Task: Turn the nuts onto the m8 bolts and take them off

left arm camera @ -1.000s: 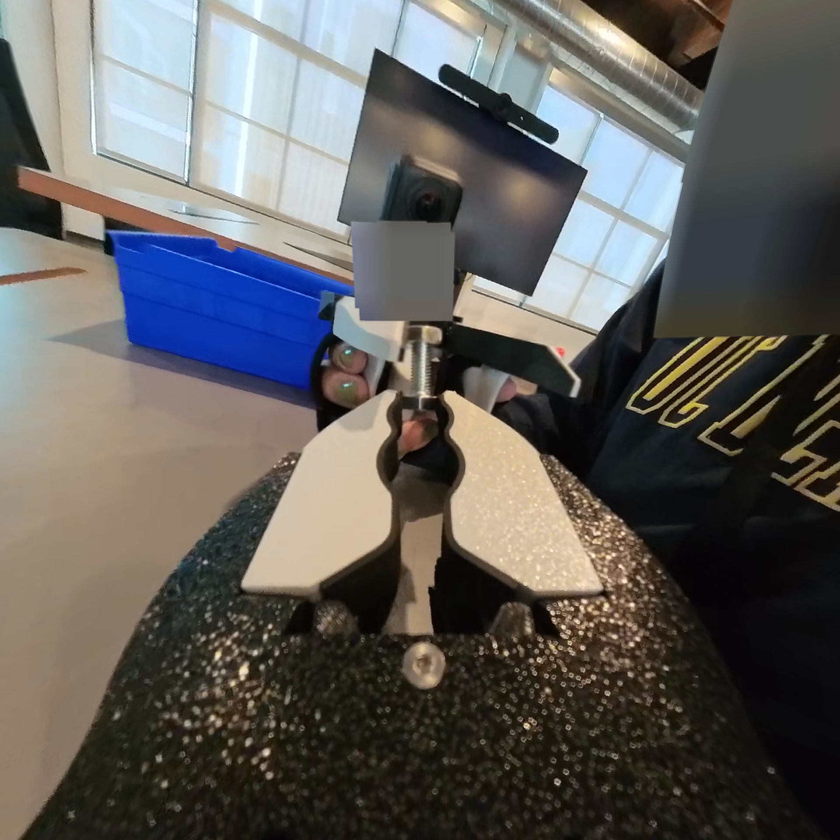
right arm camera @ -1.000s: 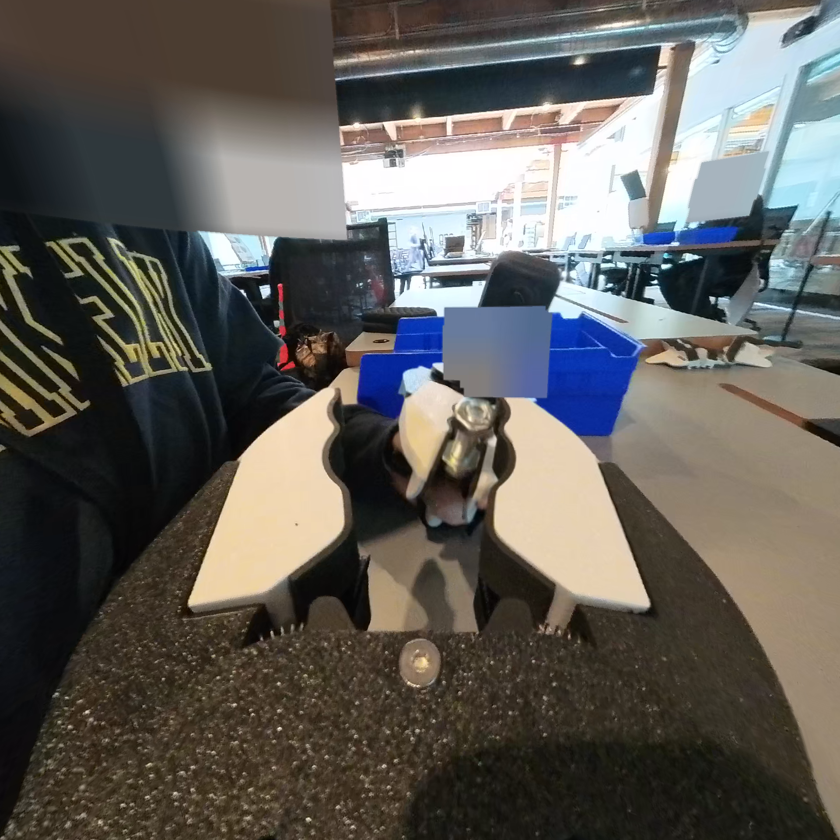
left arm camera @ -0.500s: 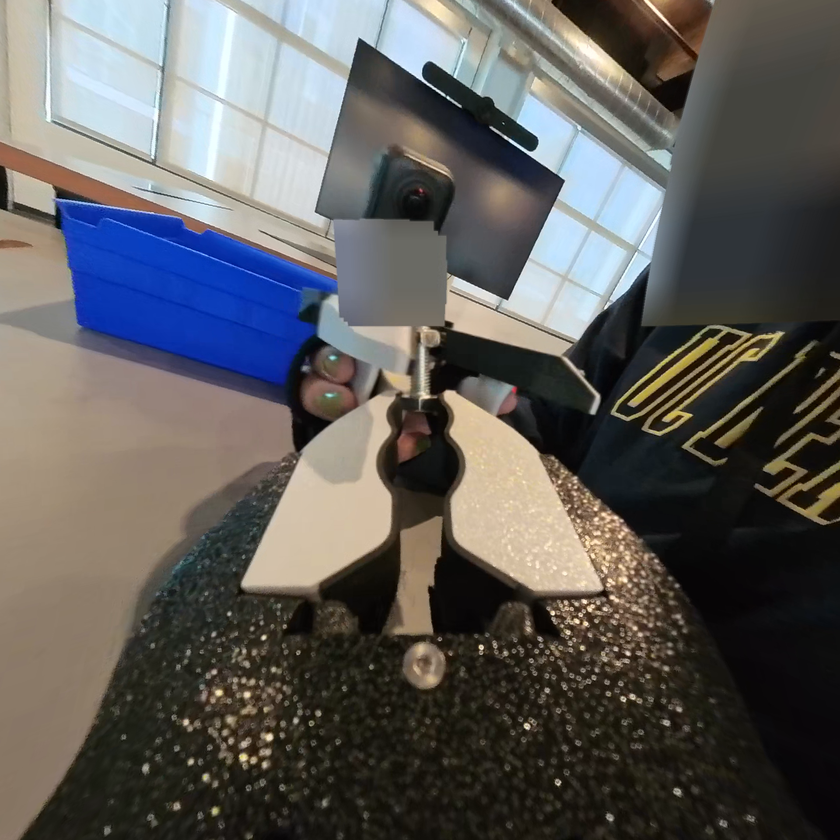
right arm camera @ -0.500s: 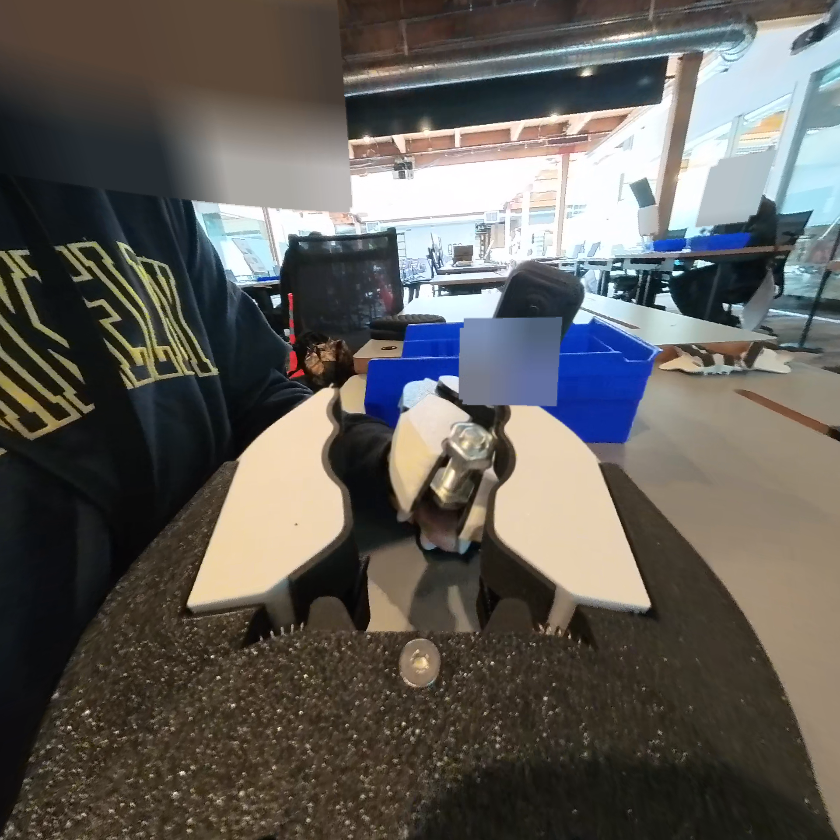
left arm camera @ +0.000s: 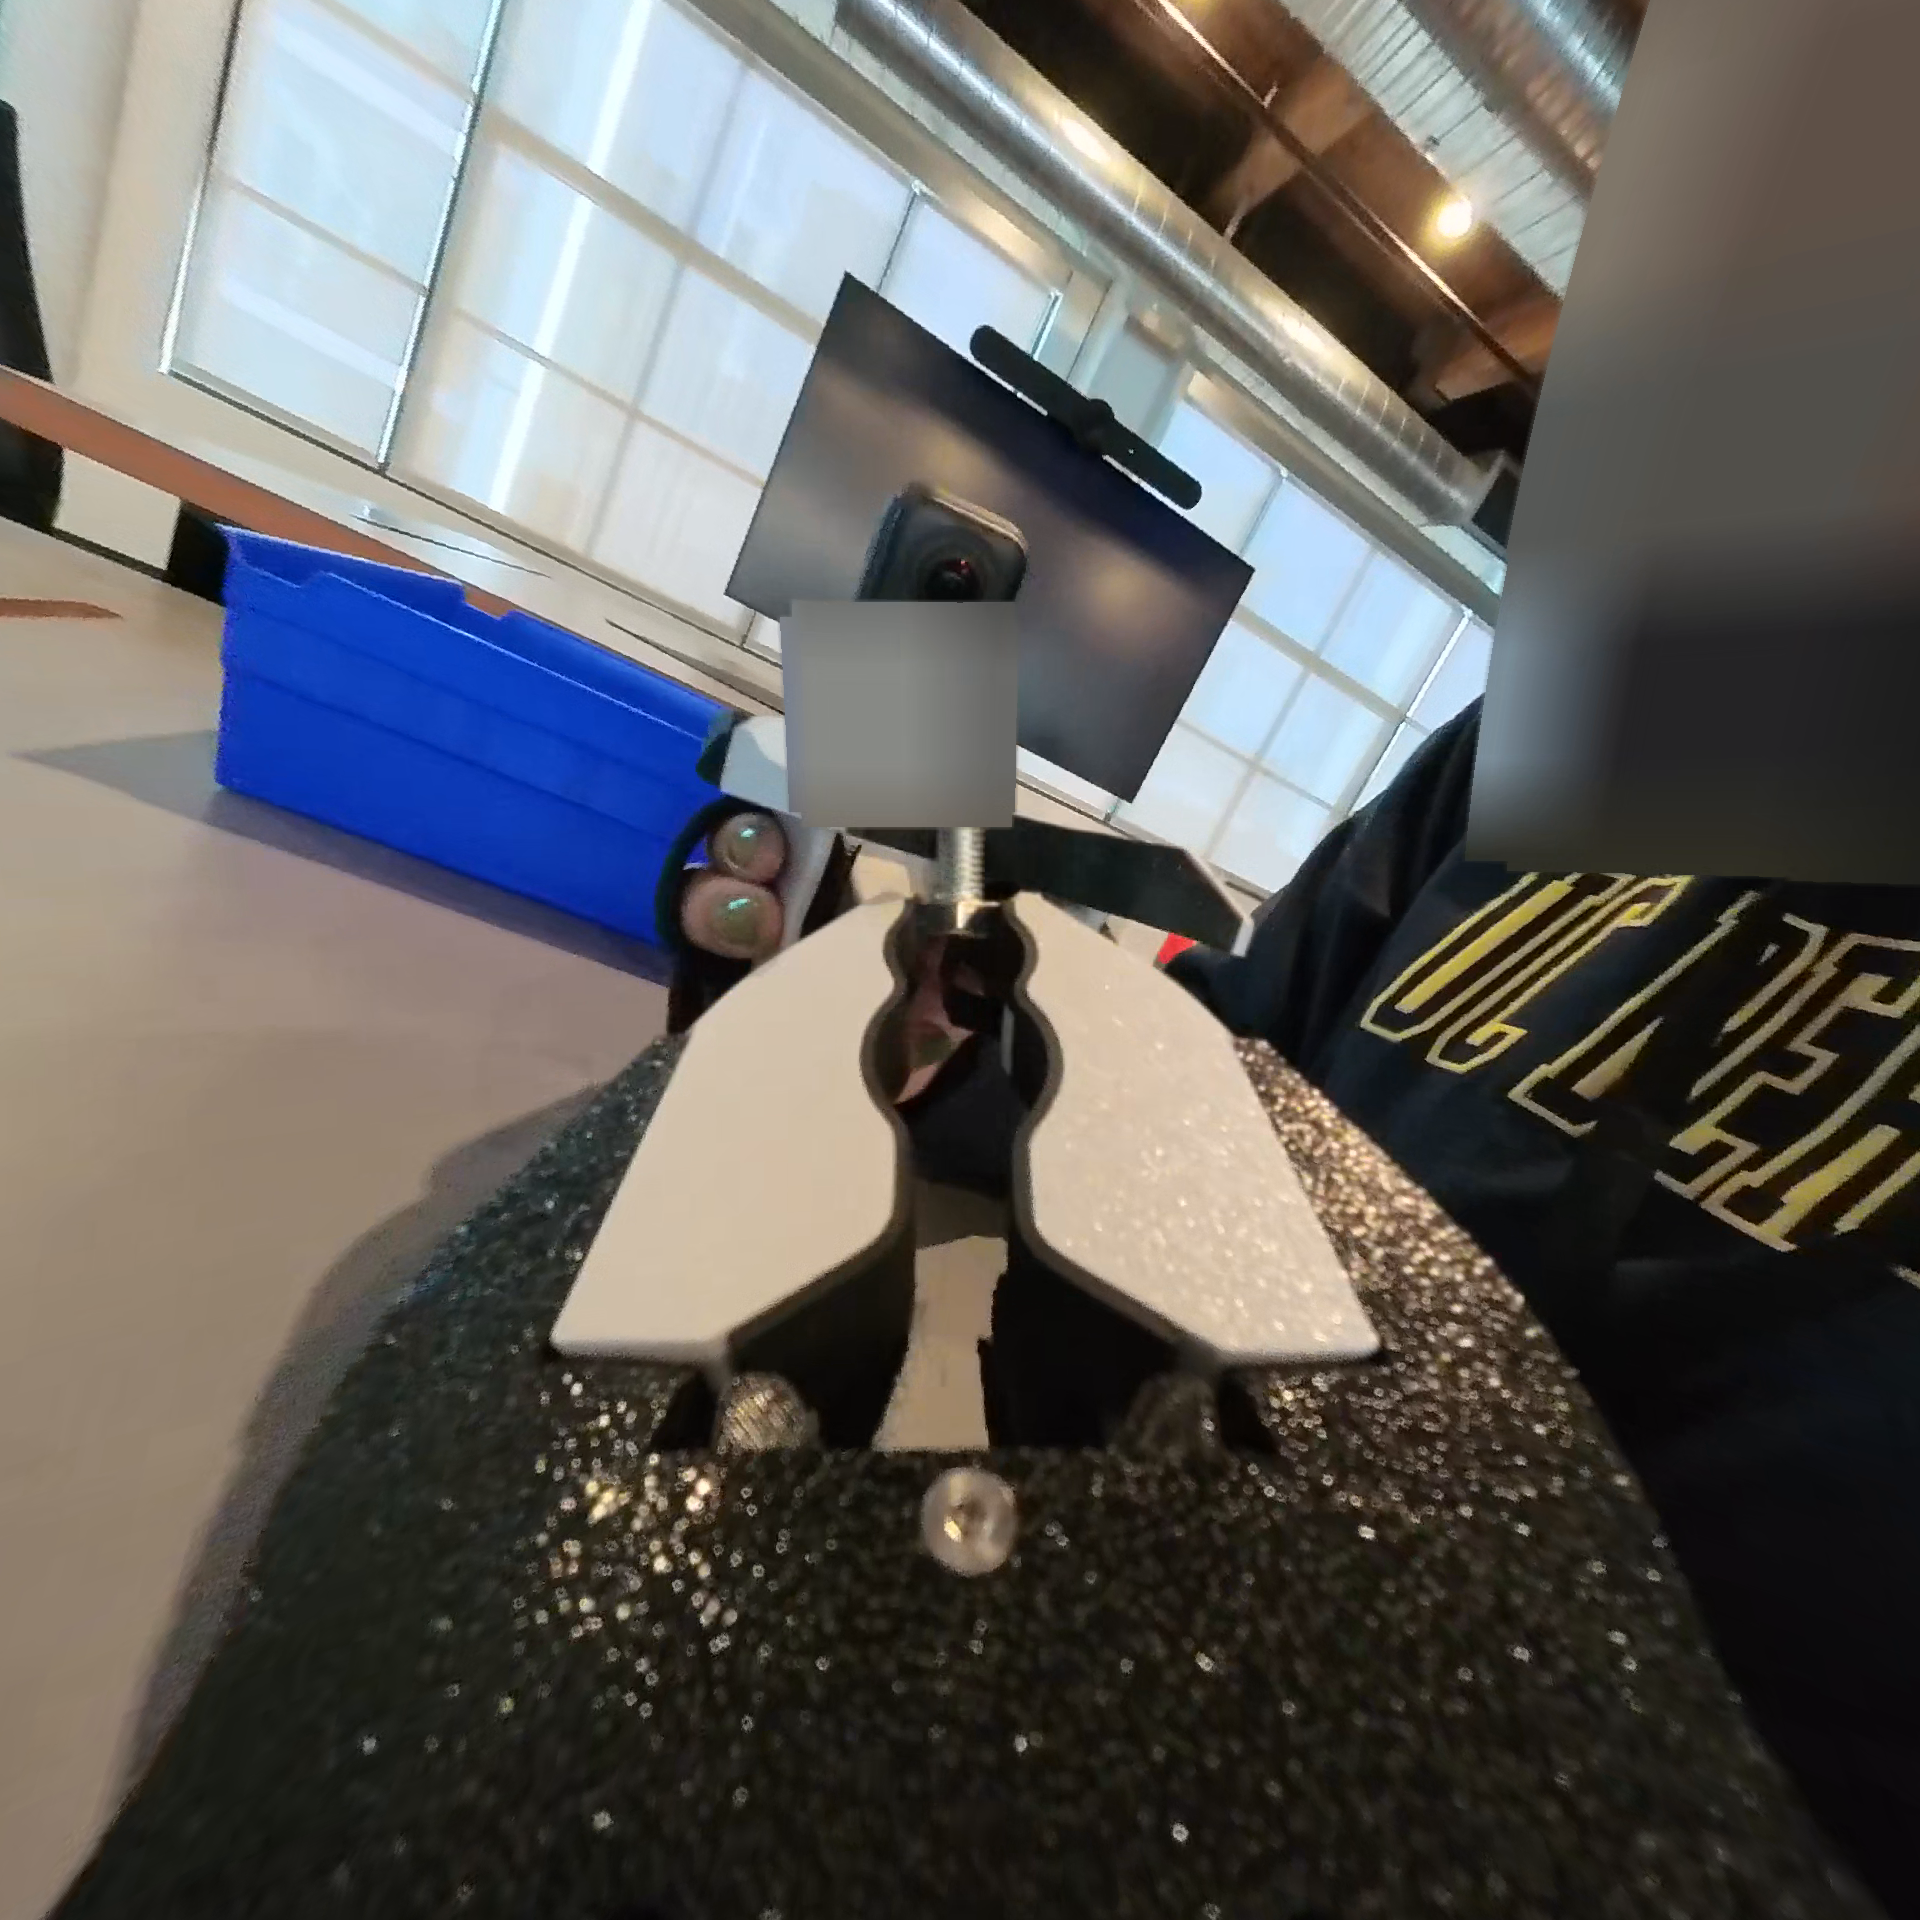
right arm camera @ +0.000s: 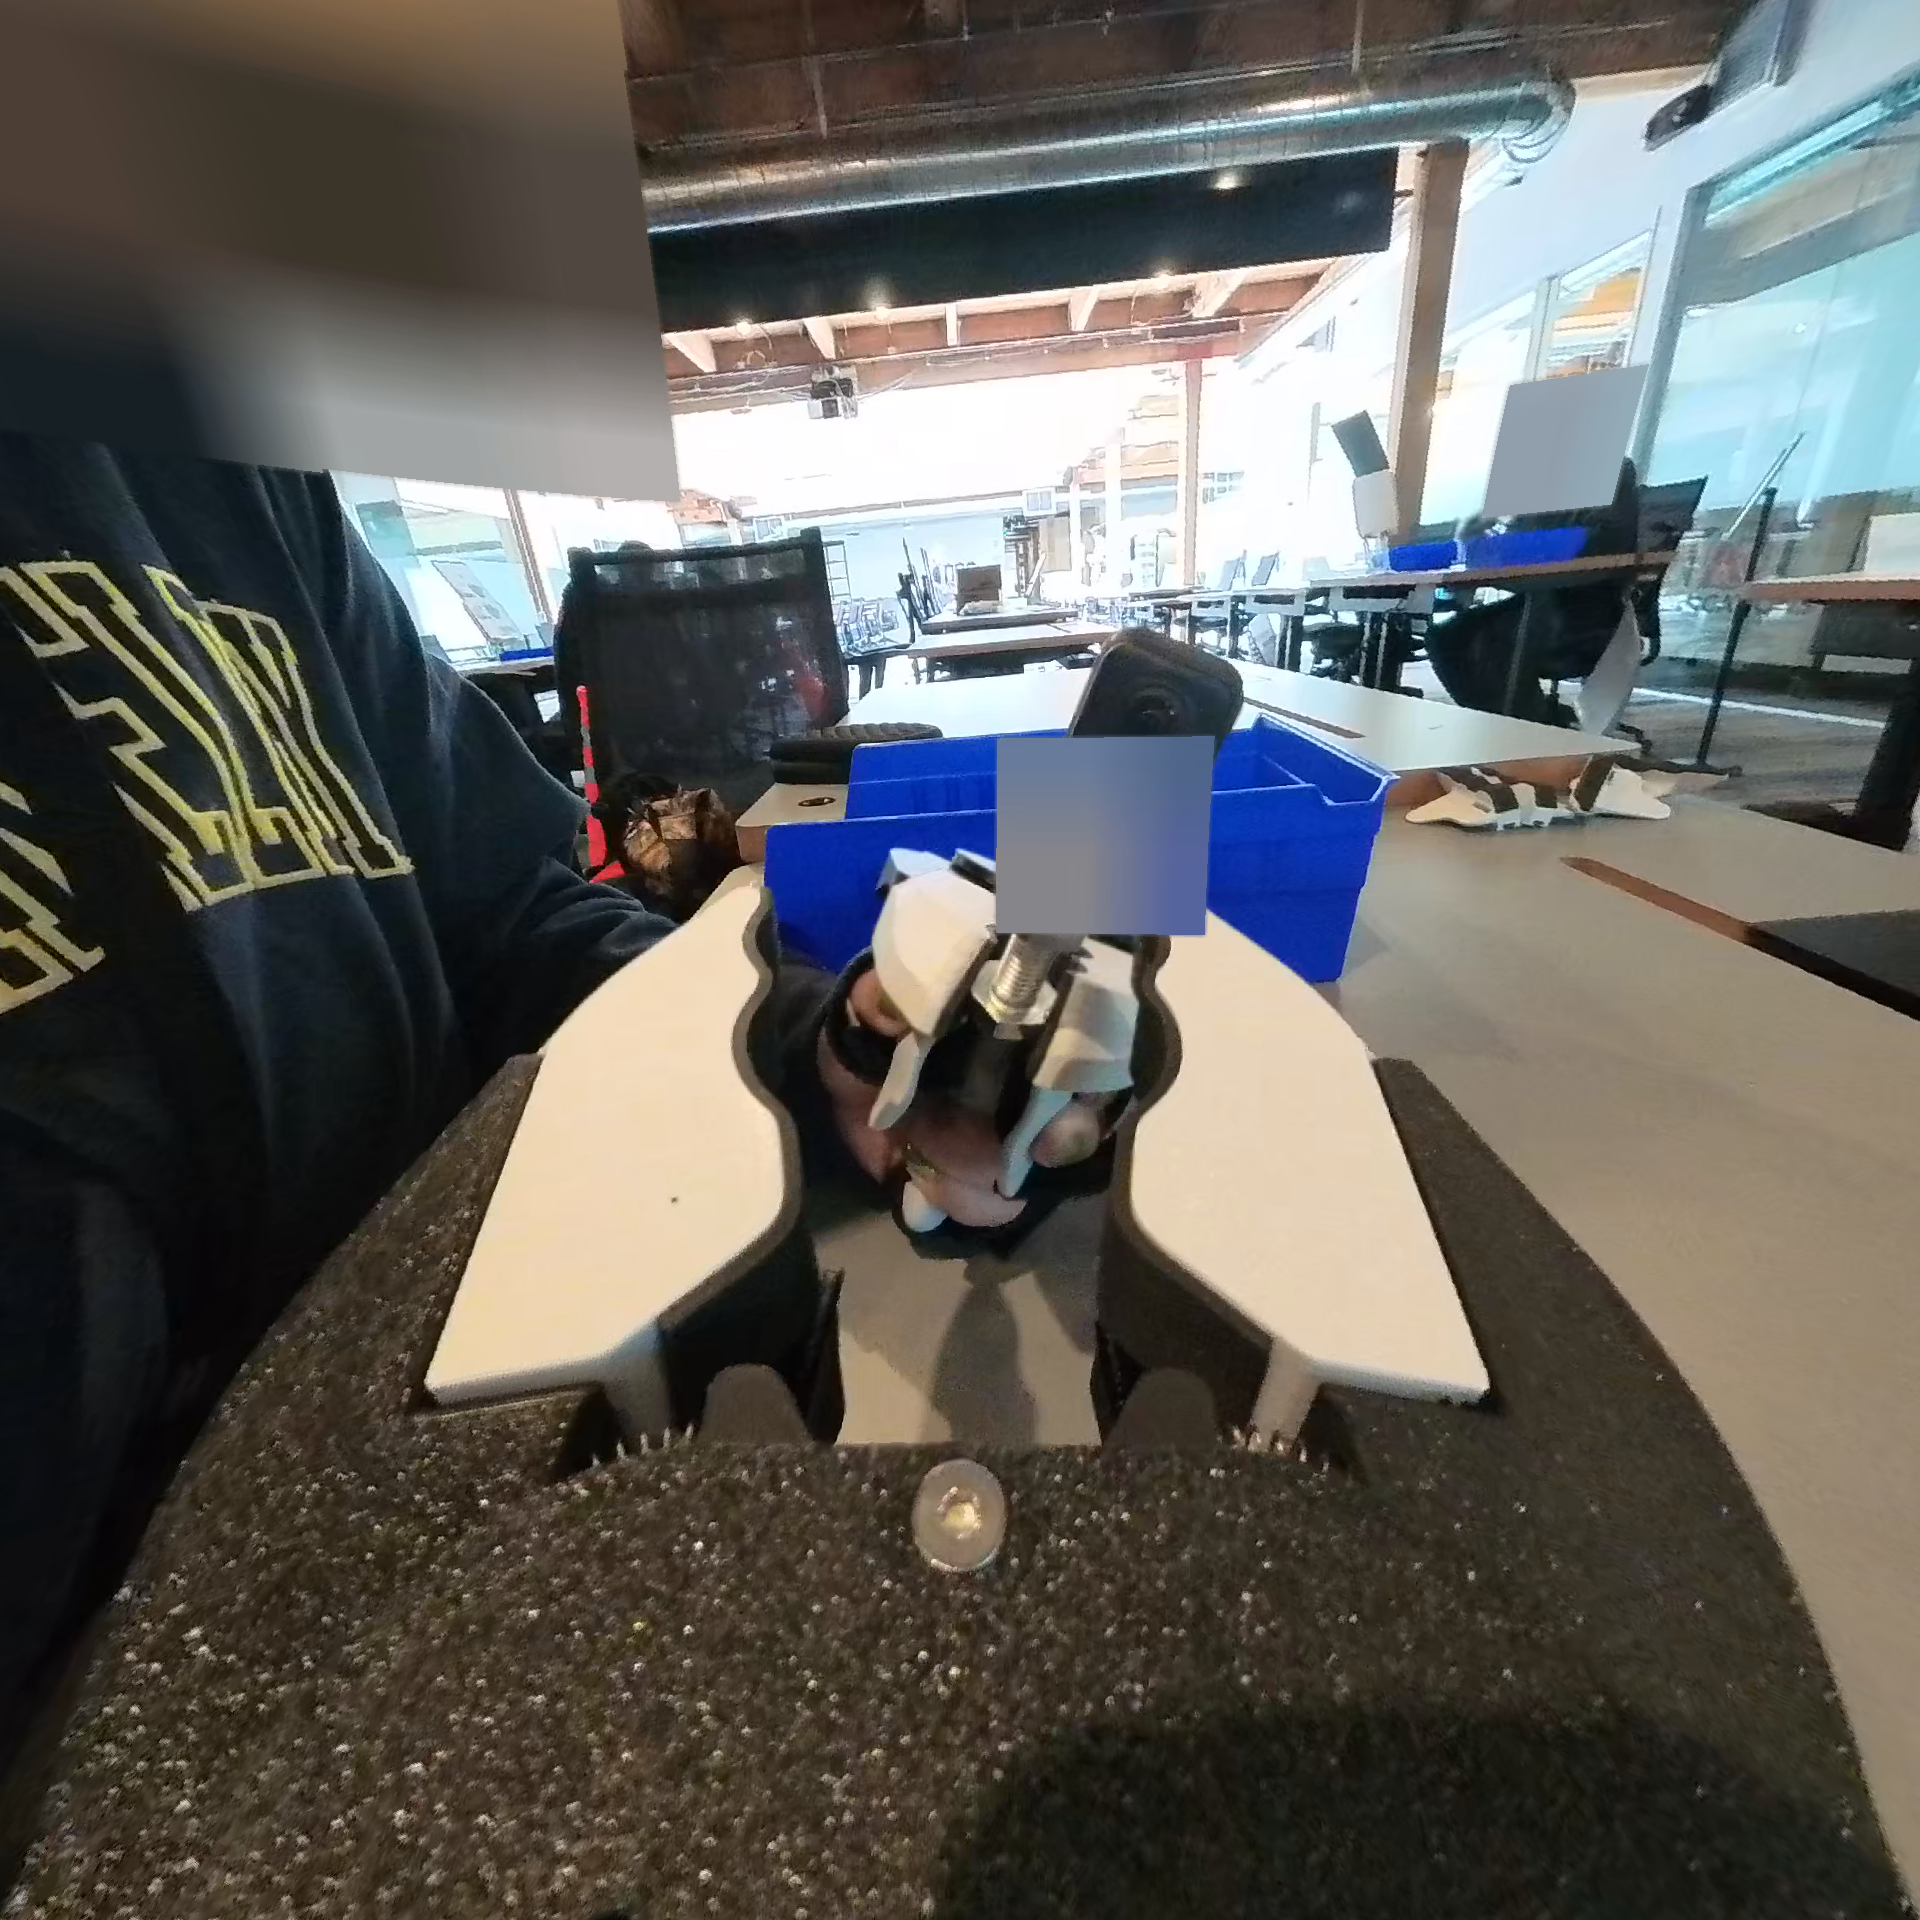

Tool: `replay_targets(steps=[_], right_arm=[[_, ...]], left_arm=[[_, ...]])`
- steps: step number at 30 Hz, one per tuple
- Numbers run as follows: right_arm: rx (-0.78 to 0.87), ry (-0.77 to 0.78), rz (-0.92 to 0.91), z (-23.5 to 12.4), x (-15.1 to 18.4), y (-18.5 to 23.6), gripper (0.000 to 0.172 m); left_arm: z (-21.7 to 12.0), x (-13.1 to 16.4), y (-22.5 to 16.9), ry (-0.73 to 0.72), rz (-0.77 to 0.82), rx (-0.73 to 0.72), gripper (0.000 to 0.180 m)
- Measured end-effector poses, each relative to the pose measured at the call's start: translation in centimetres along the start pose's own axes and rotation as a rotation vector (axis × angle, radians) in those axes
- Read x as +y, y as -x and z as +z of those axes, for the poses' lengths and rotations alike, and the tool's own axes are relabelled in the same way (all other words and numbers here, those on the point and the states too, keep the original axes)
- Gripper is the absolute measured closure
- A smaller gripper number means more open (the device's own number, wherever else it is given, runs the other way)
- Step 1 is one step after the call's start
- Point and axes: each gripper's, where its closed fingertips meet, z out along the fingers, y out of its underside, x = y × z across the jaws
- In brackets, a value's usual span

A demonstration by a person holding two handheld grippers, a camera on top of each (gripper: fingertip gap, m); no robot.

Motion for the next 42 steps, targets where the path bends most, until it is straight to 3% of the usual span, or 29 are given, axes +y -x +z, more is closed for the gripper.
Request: replay_targets(steps=[7, 9, 12, 15, 19, 26, 31, 35, 42], right_arm=[[-0.045, -0.026, -0.006, 0.4, -0.4, 0.9, 0.108], [-0.018, -0.021, -0.008, 0.1, -0.3, 0.4, 0.107], [-0.021, -0.046, 0.007, -0.7, -0.8, 0.1, 0.119], [0.034, -0.044, -0.002, -0.5, -0.7, -0.6, 0.107], [0.024, -0.097, -0.029, 0.2, -1.0, -0.1, 0.093], [-0.064, -0.099, -0.048, 1.0, -0.9, 1.6, 0.091], [-0.026, -0.094, -0.041, 0.8, -0.9, 0.9, 0.083], [0.011, -0.098, -0.055, 0.4, -1.0, 0.3, 0.088], [0.009, -0.120, -0.057, 0.8, -1.1, 0.5, 0.083]], left_arm=[[0.3, 0.4, 0.0, 0.022, 0.030, -0.015, 0.167], [-0.4, -0.5, 0.3, -0.011, 0.076, -0.053, 0.167], [-2.2, -2.4, 0.9, -0.110, 0.096, -0.114, 0.167], [-2.3, -2.4, 0.8, -0.106, 0.073, -0.093, 0.167], [-0.2, 0.0, 0.0, 0.010, 0.036, -0.019, 0.166], [0.1, 0.1, -0.3, -0.002, -0.008, 0.018, 0.166], [-1.2, -1.1, 0.3, -0.048, 0.026, -0.031, 0.167], [-3.1, -2.6, 1.1, -0.120, 0.023, -0.081, 0.166], [-0.2, 0.2, -0.5, 0.021, -0.020, 0.042, 0.167]])
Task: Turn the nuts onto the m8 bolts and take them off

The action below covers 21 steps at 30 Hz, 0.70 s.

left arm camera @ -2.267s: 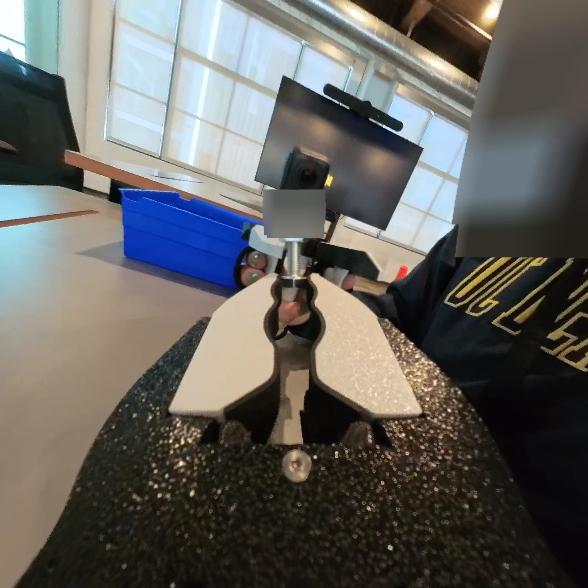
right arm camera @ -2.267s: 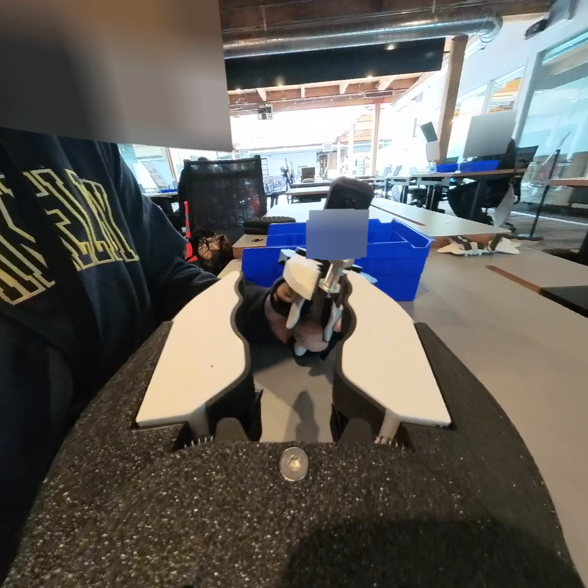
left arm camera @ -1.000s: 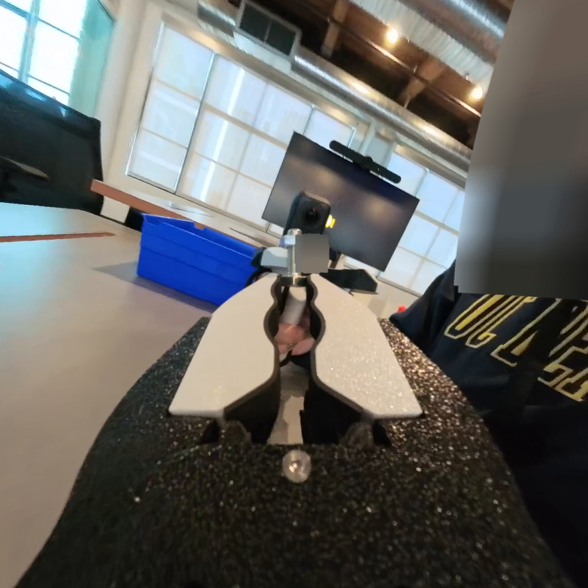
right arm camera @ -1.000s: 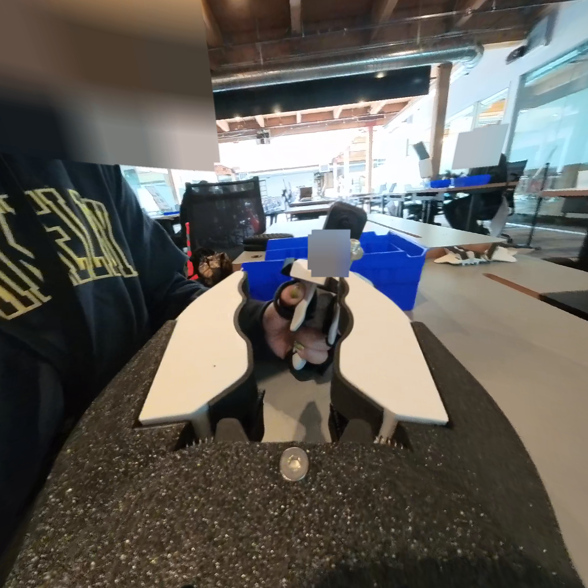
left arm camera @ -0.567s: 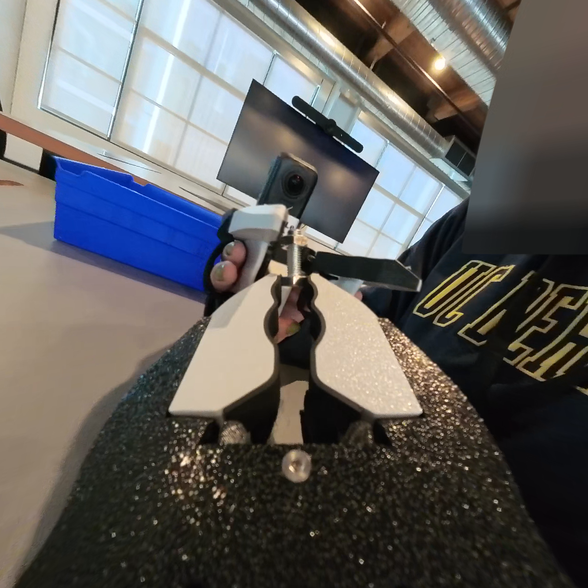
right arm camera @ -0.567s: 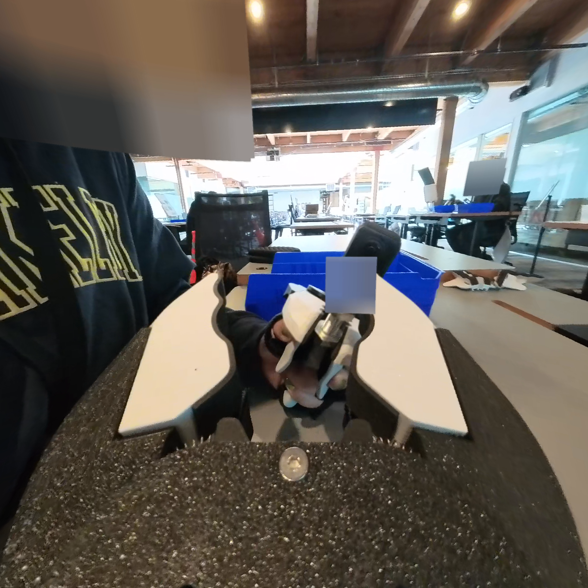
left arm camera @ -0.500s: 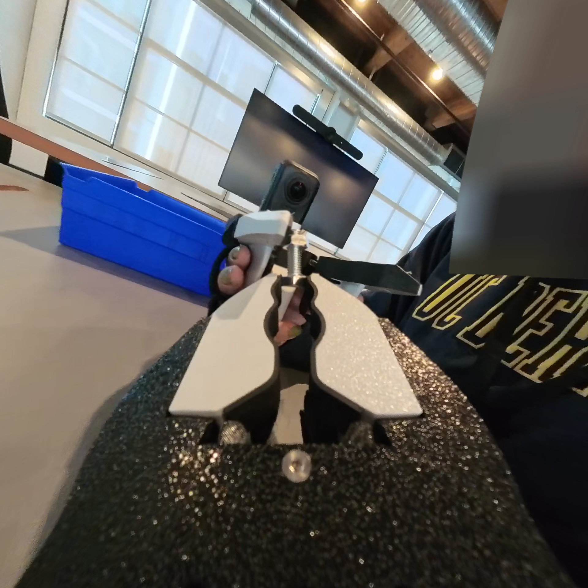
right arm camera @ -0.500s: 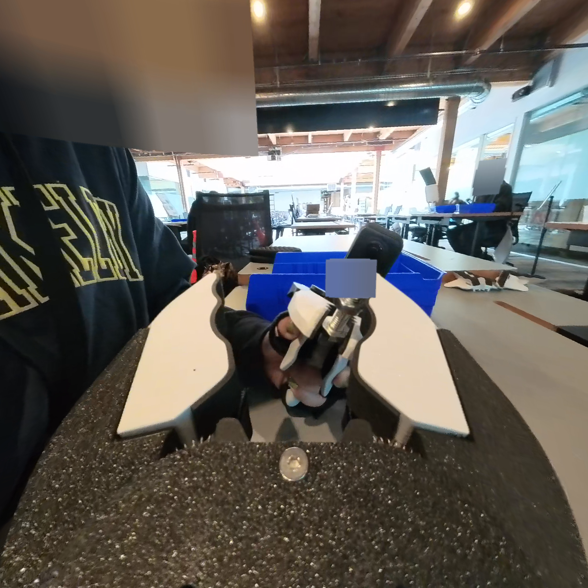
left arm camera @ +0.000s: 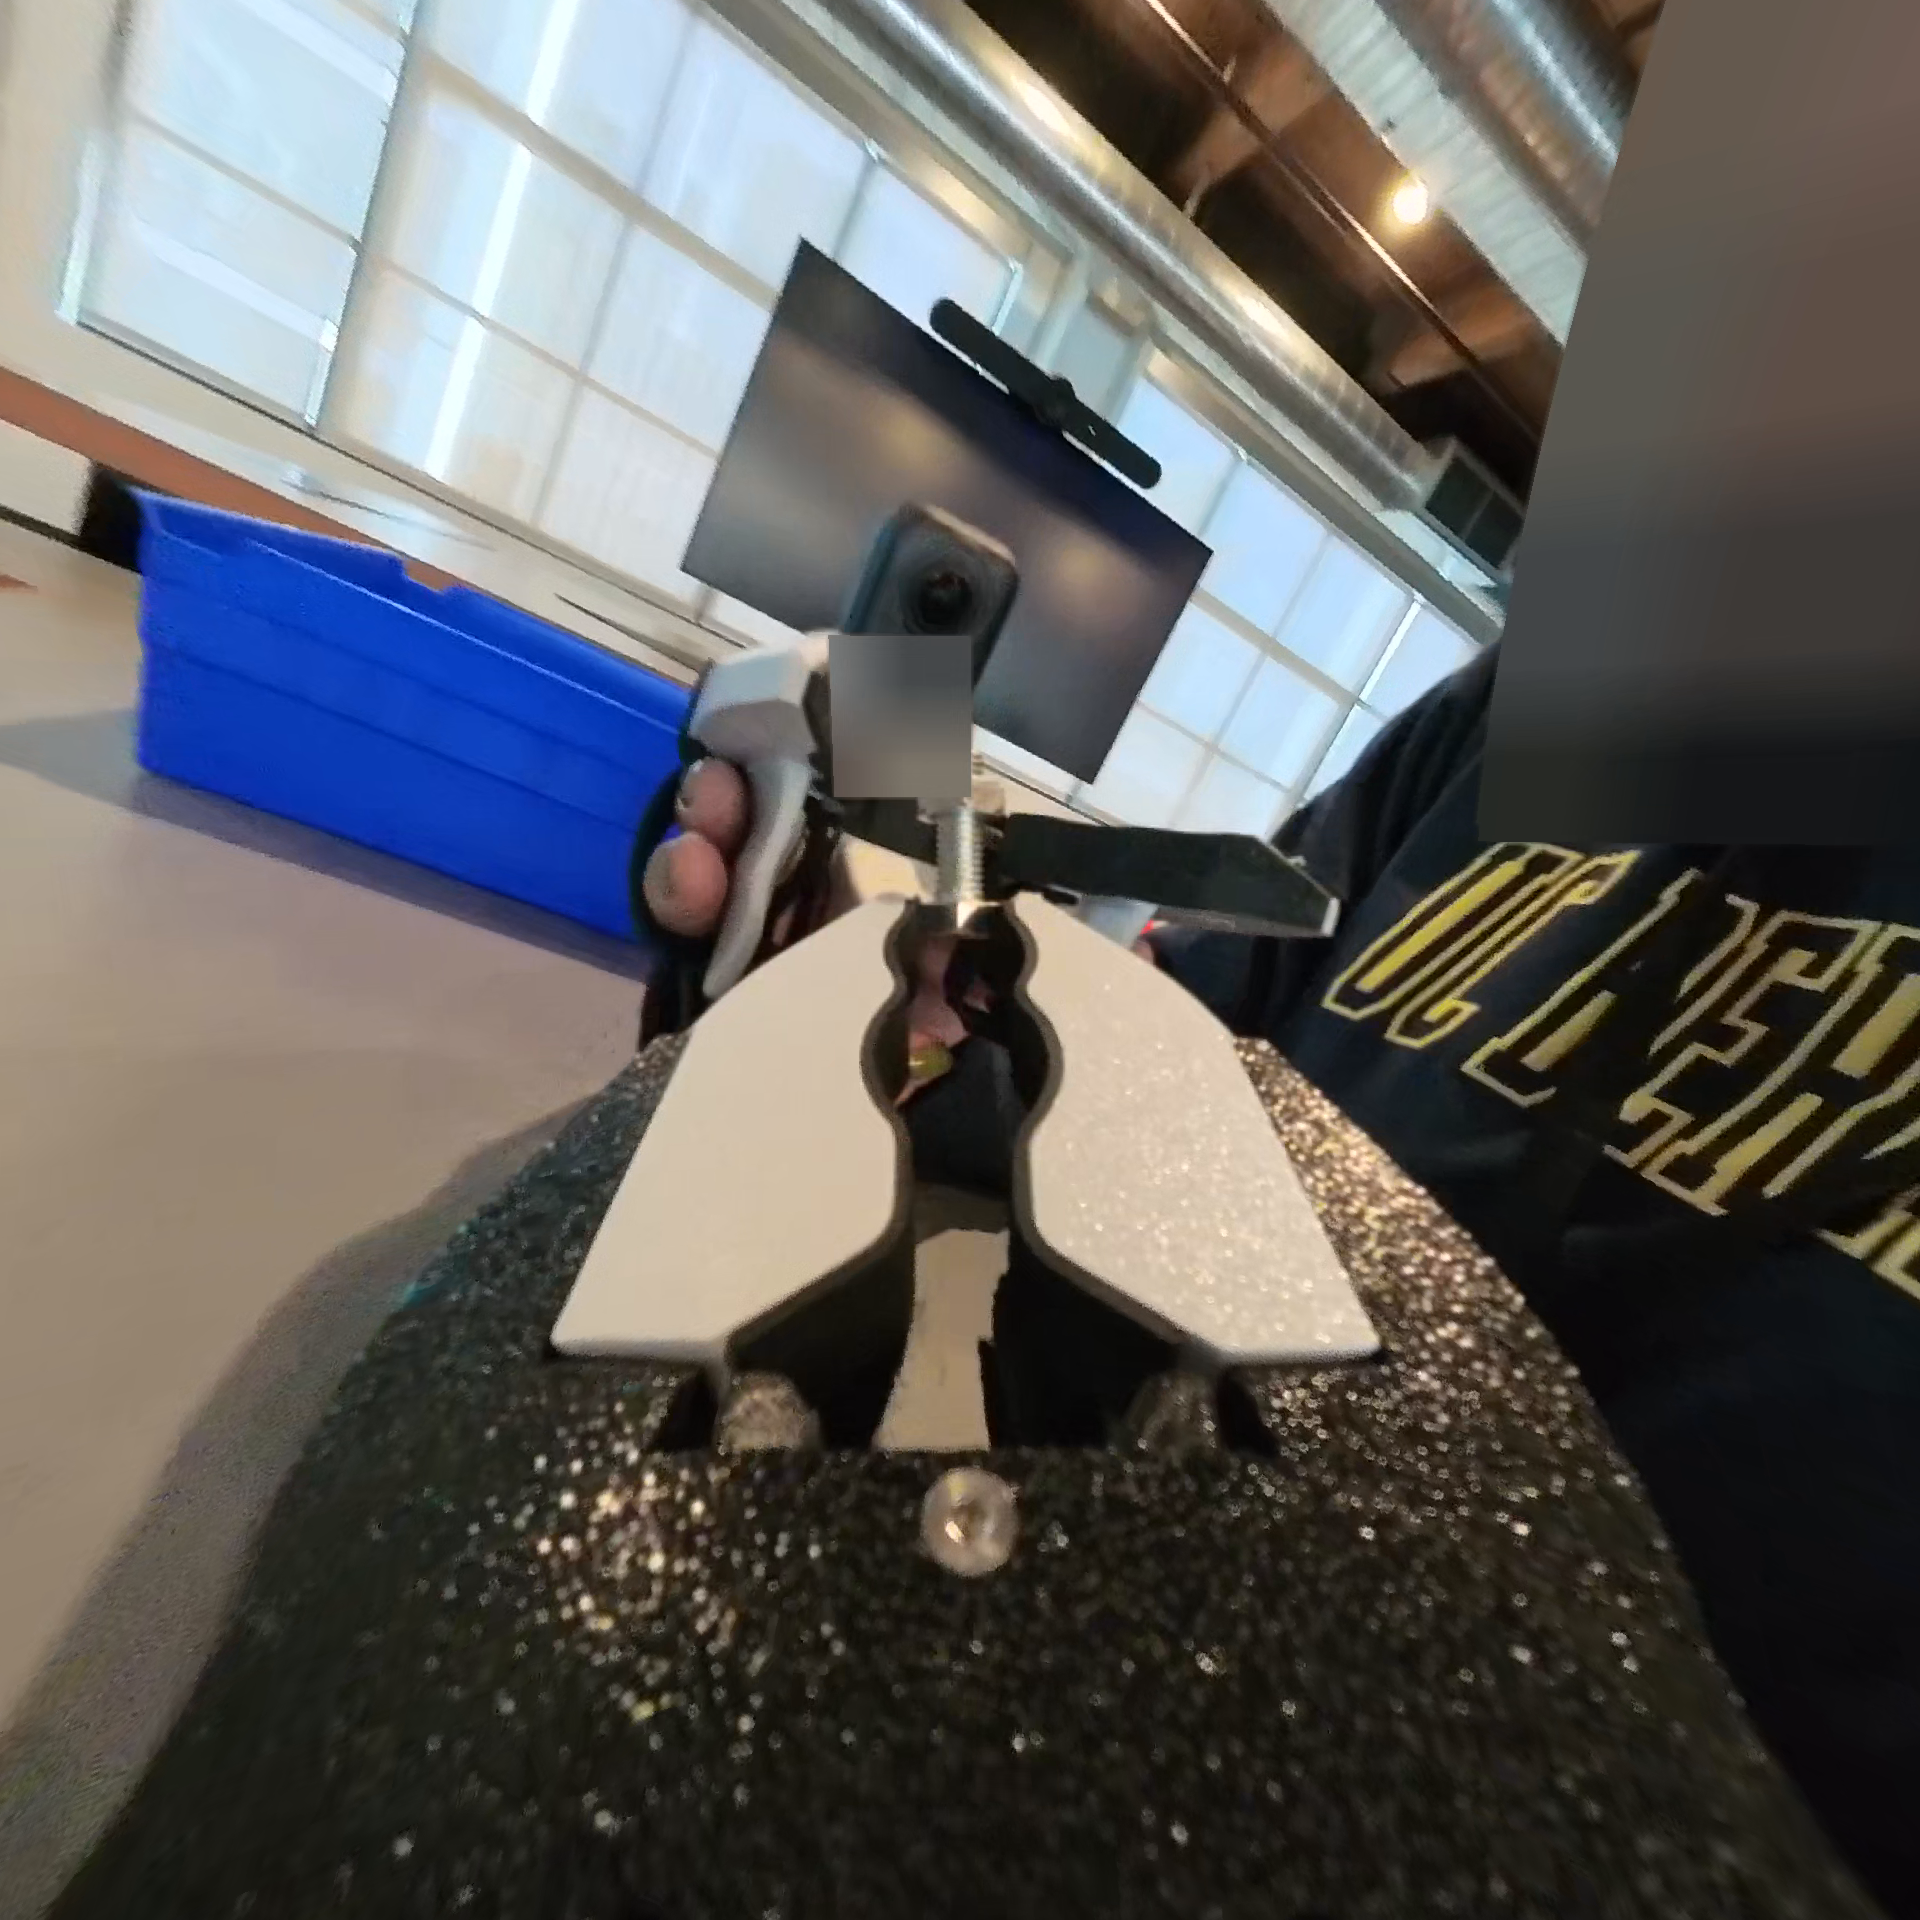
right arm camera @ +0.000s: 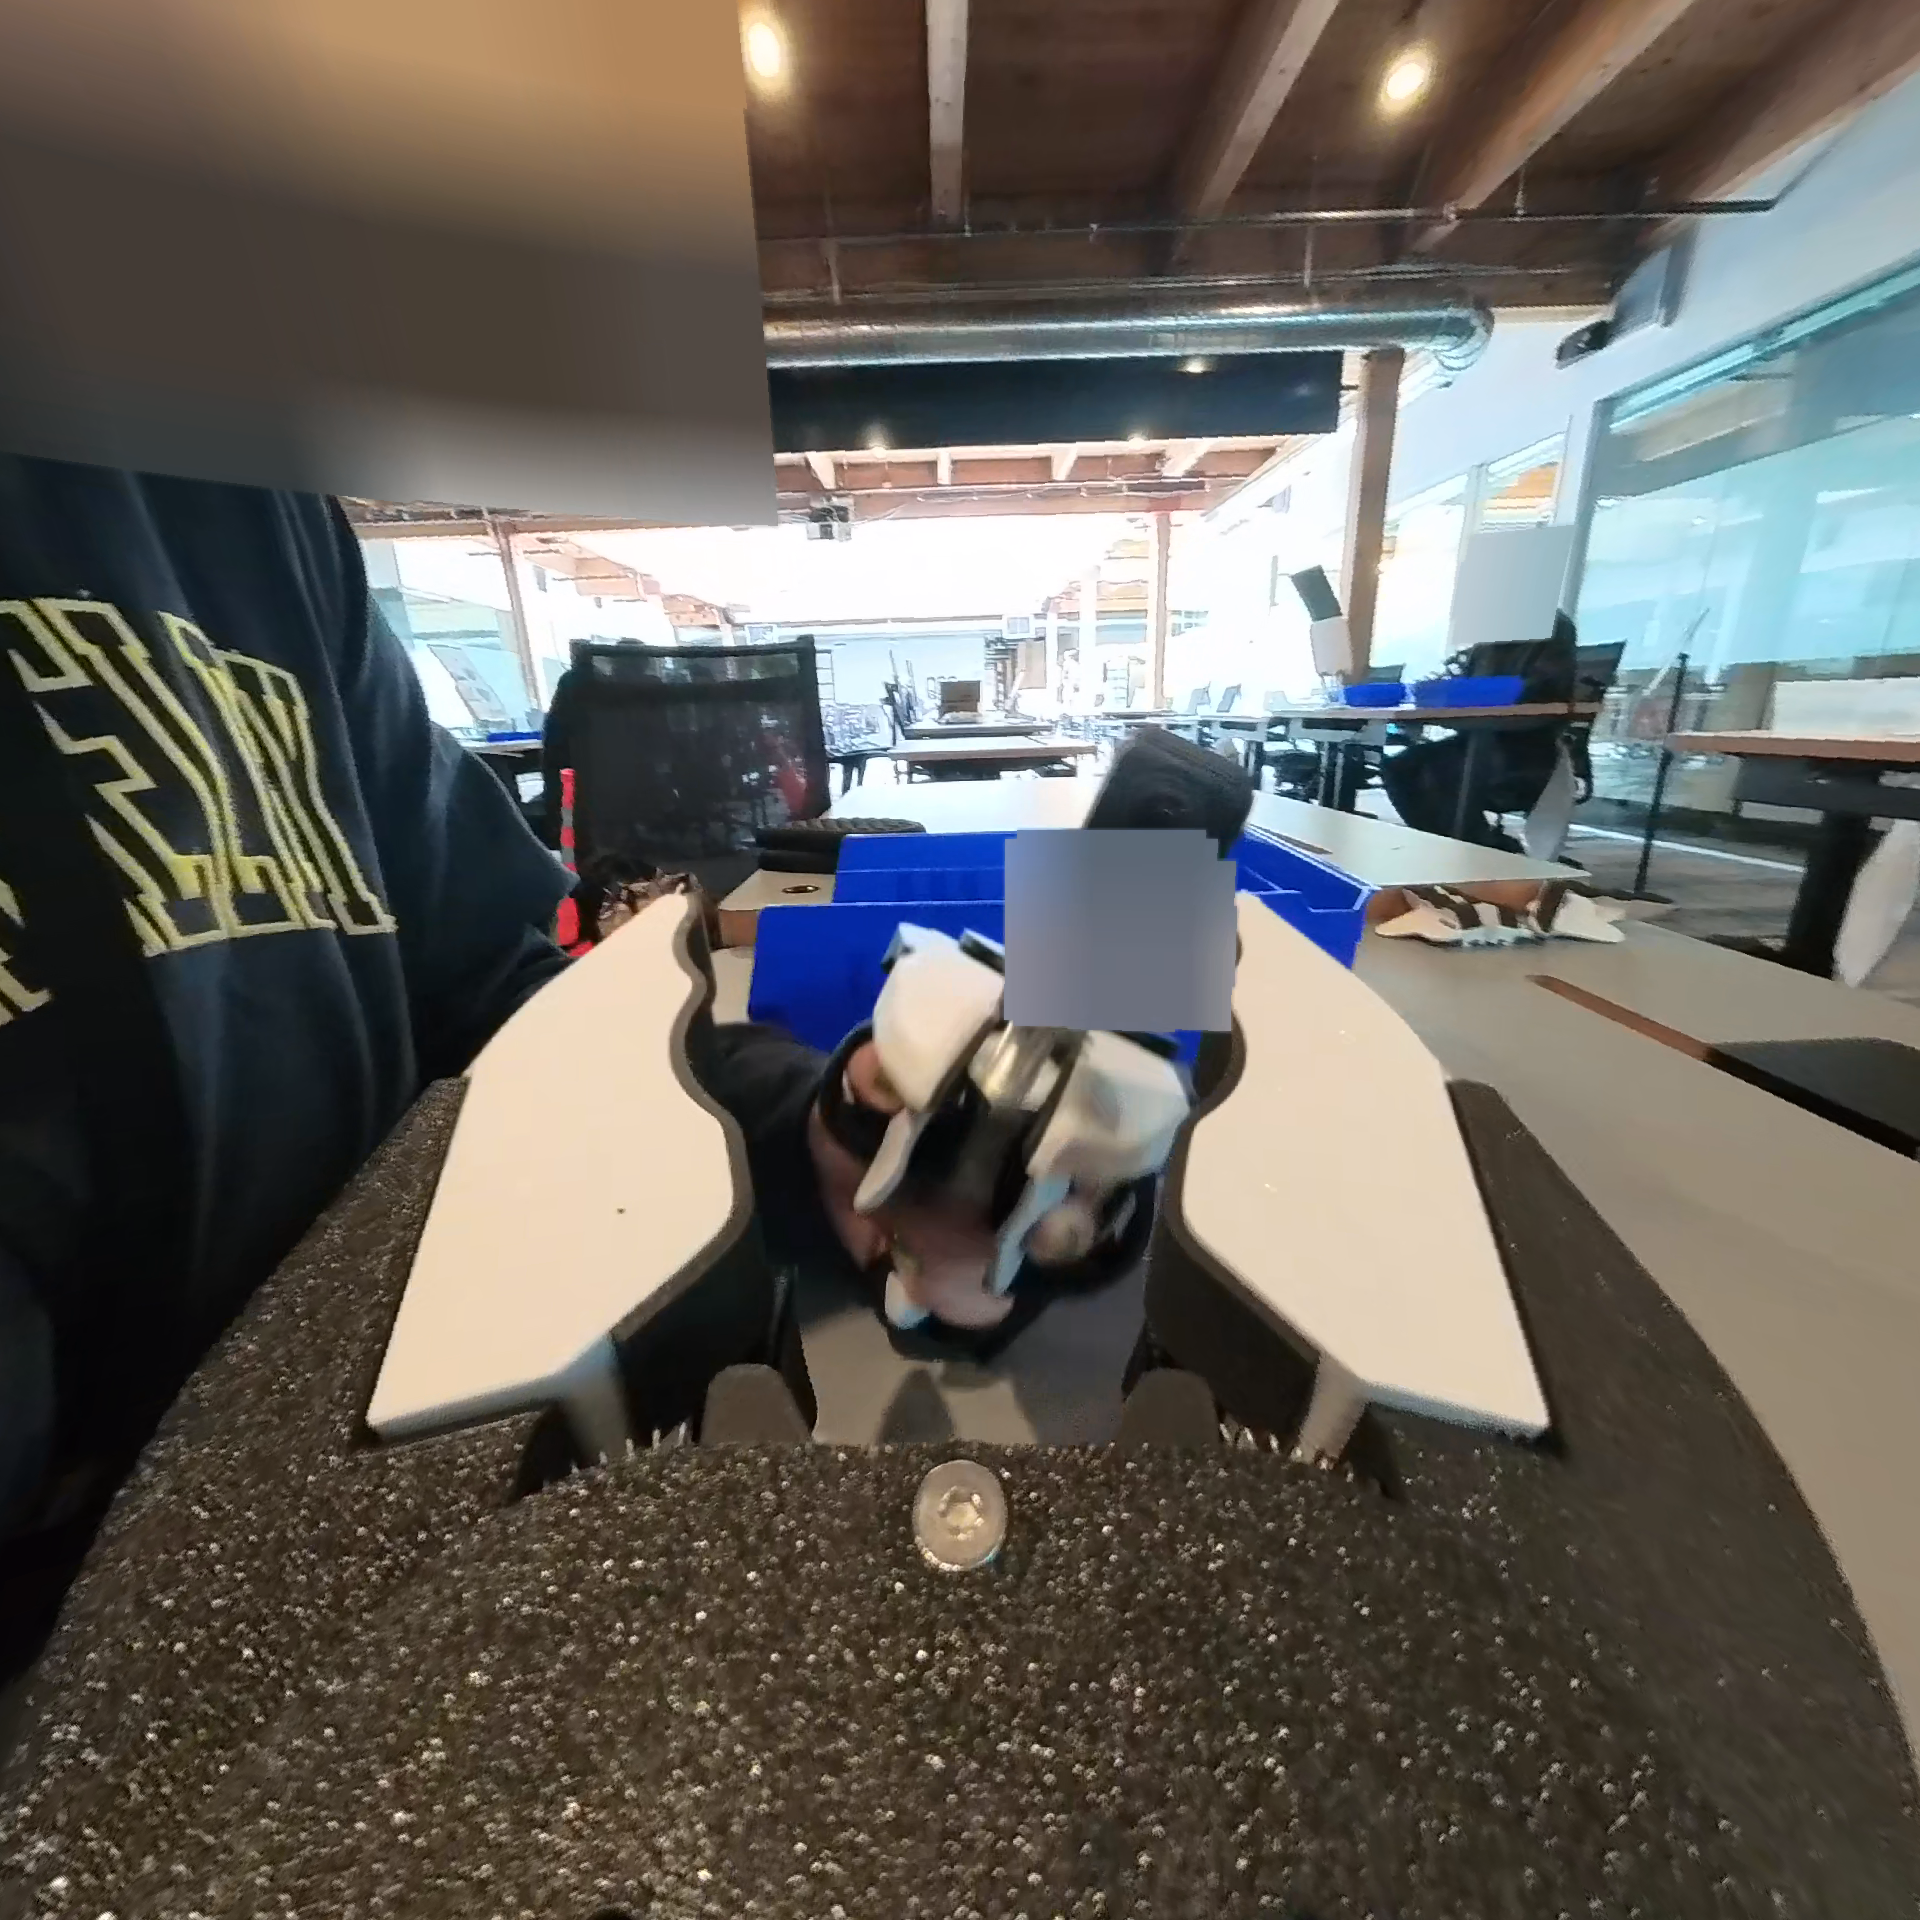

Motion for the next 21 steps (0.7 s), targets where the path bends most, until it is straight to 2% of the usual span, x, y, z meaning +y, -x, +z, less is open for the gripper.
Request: replay_targets(steps=[7, 15, 21], right_arm=[[-0.085, 0.018, 0.015, 0.4, 0.3, 1.4, 0.090], [-0.059, 0.058, 0.055, 0.3, 1.1, 0.7, 0.080], [-0.051, 0.042, 0.046, 0.2, 0.9, 0.6, 0.085]], left_arm=[[0.3, 0.1, -0.2, -0.017, -0.033, 0.025, 0.167], [-2.2, -1.7, 1.1, -0.059, 0.044, -0.086, 0.167], [-1.9, -1.6, 1.0, -0.063, 0.044, -0.082, 0.167]])
